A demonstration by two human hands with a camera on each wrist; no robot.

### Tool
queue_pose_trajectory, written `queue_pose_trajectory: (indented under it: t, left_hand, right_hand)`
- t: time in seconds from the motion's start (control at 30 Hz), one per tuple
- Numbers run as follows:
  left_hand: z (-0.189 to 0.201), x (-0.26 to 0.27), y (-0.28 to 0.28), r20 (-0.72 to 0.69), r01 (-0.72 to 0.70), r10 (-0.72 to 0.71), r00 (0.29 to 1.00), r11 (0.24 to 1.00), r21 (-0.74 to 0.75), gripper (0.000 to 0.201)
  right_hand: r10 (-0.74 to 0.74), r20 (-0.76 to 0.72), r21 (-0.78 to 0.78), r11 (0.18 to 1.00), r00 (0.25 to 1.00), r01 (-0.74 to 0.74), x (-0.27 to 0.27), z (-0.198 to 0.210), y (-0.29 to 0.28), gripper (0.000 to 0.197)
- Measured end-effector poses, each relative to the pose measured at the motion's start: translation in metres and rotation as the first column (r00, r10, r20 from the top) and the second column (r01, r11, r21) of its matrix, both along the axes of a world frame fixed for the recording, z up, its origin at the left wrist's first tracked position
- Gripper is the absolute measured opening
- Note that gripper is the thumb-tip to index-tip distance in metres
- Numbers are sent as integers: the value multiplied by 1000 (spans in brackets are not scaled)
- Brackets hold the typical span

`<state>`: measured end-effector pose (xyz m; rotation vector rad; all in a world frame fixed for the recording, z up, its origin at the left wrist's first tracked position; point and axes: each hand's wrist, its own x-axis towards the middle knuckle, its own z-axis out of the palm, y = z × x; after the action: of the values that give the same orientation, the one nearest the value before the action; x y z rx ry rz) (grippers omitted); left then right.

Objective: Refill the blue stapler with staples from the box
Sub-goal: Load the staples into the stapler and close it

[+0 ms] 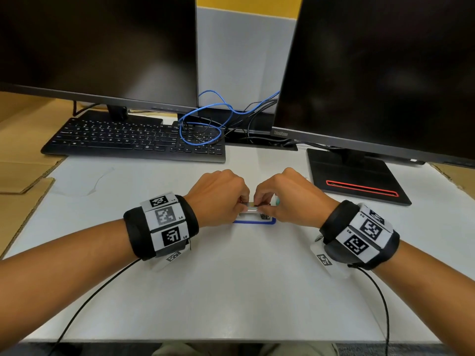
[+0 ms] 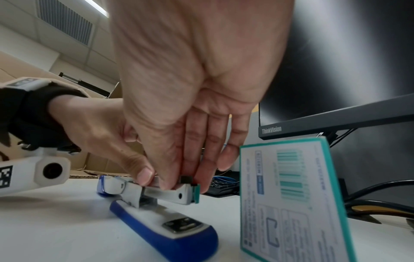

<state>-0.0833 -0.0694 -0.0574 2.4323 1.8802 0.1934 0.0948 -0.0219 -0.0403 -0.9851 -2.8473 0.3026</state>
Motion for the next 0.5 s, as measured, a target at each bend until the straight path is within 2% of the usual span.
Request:
queue_pose_trajectory:
  t: [0.23, 0.5]
  left_hand:
    - [0, 2, 2, -32, -7, 7, 999, 1000, -11, 20]
    - [4, -2, -3, 53, -41, 44, 998, 997, -58, 23]
  right_hand:
    - [-4, 49, 5, 1000, 999, 4, -3, -1, -3, 21]
    - [18, 65, -33, 999, 998, -15, -8, -5, -8, 29]
